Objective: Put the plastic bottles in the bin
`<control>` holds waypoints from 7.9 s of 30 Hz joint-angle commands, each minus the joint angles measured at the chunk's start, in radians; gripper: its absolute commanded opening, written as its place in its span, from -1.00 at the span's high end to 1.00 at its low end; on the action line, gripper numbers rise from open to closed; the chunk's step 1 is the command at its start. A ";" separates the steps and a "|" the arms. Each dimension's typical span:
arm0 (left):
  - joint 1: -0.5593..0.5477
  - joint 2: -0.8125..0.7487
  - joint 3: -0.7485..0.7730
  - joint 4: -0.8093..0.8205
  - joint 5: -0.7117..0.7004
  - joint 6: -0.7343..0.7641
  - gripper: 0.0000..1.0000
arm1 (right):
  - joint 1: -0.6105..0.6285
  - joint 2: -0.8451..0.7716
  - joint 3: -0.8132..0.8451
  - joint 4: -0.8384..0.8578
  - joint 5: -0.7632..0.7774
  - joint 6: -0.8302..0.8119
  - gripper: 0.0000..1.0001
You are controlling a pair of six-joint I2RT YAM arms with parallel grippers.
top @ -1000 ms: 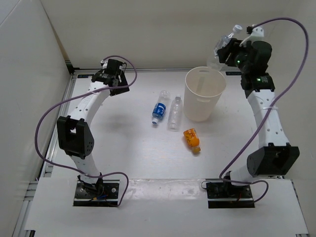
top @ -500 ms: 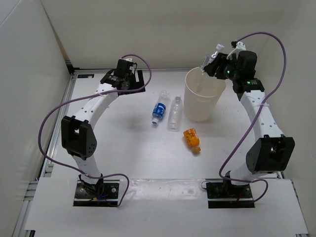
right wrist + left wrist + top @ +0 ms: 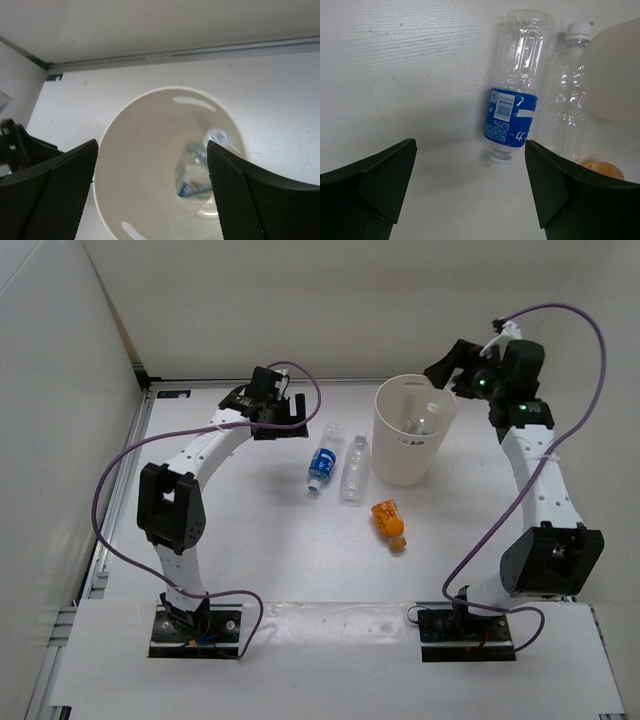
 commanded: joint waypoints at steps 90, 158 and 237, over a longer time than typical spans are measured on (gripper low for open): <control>-0.079 0.454 0.366 -0.106 0.442 -0.016 0.11 | -0.369 0.001 0.075 0.041 -0.515 -0.005 -0.81; -0.323 0.356 0.745 0.233 0.201 0.099 -0.88 | -0.387 -0.118 -0.096 0.069 -0.497 0.050 -0.81; -0.149 0.698 0.639 -0.063 0.599 -0.280 -0.57 | -0.412 -0.135 -0.165 -0.032 -0.476 -0.045 -0.81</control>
